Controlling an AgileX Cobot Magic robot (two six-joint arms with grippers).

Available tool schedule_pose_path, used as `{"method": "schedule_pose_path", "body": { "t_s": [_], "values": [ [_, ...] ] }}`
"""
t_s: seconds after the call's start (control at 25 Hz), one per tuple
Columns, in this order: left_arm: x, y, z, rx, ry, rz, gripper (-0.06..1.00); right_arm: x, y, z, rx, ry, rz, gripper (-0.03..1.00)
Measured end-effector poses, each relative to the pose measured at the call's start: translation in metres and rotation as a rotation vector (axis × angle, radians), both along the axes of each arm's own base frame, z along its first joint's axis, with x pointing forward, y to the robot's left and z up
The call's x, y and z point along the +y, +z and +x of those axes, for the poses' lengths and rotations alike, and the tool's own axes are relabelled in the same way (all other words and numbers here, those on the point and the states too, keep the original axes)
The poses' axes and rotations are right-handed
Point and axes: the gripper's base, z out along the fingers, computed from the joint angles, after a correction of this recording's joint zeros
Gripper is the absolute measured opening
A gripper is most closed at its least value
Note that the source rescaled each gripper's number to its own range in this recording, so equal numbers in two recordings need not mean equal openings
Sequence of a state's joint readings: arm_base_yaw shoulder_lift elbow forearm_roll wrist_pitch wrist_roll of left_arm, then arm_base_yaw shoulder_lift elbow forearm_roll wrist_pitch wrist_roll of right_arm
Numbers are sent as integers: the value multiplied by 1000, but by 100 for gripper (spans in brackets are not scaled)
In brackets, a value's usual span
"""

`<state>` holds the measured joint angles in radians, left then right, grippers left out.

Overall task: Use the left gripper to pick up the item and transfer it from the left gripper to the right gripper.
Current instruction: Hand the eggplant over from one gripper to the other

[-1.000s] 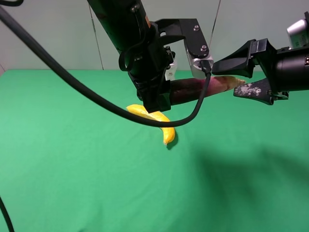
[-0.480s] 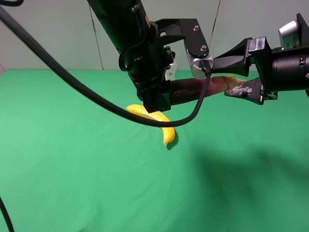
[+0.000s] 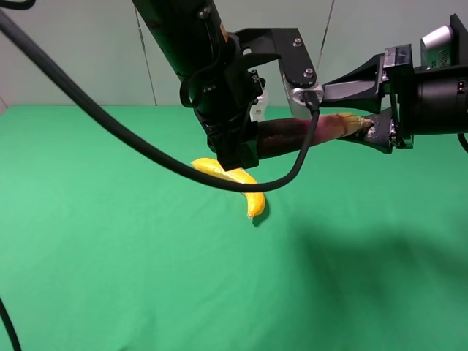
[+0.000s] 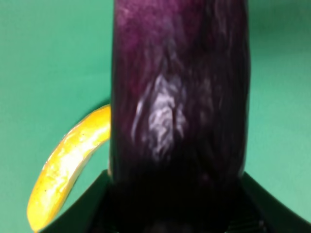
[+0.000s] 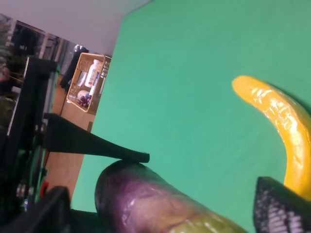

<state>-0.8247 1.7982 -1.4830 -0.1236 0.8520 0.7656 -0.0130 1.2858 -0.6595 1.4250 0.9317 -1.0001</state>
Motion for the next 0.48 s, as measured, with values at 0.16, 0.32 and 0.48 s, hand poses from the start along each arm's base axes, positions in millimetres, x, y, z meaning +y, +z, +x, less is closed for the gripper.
{"method": "schedule_pose_path", "body": {
  "t_s": [0.16,0.32,0.48],
  "values": [
    [0,0,0,0,0,0,1,0,0,0,0,3,3,44],
    [0,0,0,0,0,0,1,1,0,-1,1,8,6,28],
    [0,0,0,0,0,0,1,2,2,-1,3,17,22,11]
  ]
}}
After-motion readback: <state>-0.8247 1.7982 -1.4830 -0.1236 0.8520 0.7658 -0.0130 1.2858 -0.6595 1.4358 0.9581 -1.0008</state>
